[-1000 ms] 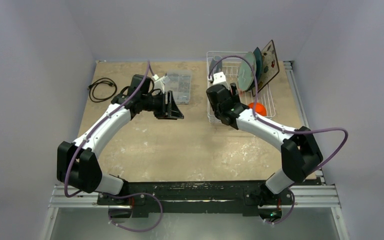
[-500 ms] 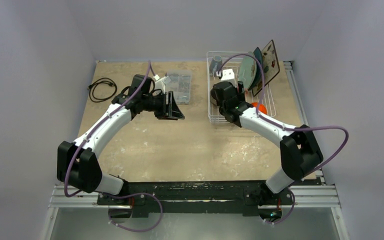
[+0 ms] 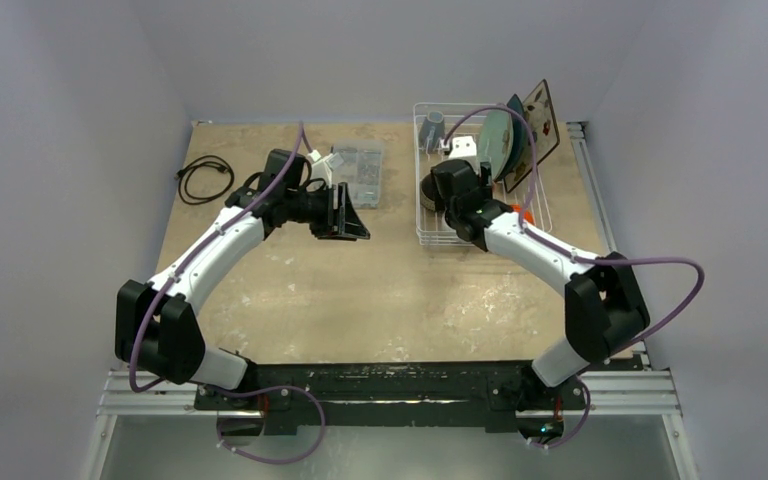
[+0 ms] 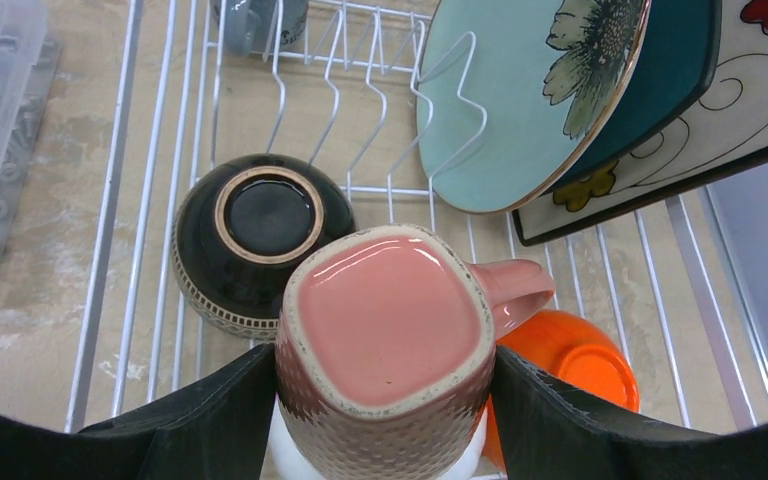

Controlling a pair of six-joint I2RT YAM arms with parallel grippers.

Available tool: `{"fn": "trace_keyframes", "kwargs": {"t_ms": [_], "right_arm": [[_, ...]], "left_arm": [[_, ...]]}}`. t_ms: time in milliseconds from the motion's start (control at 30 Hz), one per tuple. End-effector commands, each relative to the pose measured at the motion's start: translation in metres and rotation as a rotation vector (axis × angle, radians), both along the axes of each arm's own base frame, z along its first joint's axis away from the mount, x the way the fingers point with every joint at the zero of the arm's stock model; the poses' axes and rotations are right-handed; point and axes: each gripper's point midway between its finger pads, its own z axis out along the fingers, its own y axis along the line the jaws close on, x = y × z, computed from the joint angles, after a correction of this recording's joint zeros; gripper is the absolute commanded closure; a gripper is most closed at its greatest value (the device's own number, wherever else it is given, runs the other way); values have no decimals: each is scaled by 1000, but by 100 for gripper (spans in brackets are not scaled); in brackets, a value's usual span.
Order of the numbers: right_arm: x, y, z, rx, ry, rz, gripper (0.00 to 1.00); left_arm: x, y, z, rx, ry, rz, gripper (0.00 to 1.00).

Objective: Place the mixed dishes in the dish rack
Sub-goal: Pick up the cup from the dish rack.

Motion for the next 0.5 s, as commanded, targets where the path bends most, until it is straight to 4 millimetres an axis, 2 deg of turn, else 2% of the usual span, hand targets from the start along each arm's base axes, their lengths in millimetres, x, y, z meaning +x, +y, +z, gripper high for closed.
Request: {"fn": "trace_keyframes", "kwargs": {"t_ms": [0, 200, 333, 367, 467], "right_arm": [[0, 11, 67, 160, -144, 24, 100], [-8, 34, 110, 266, -230, 149, 100], [-15, 49, 126, 280, -253, 224, 100], [-20, 58, 129, 285, -260, 262, 100], [-41, 101, 137, 288, -284, 417, 100]], "left_arm": [[6, -8, 21, -44, -52, -19, 51], [7, -7, 21, -38, -59, -13, 51], [8, -2, 25, -18, -87, 3, 51], [10, 2, 27, -2, -104, 18, 52], [18, 24, 37, 57, -183, 101, 52]]}}
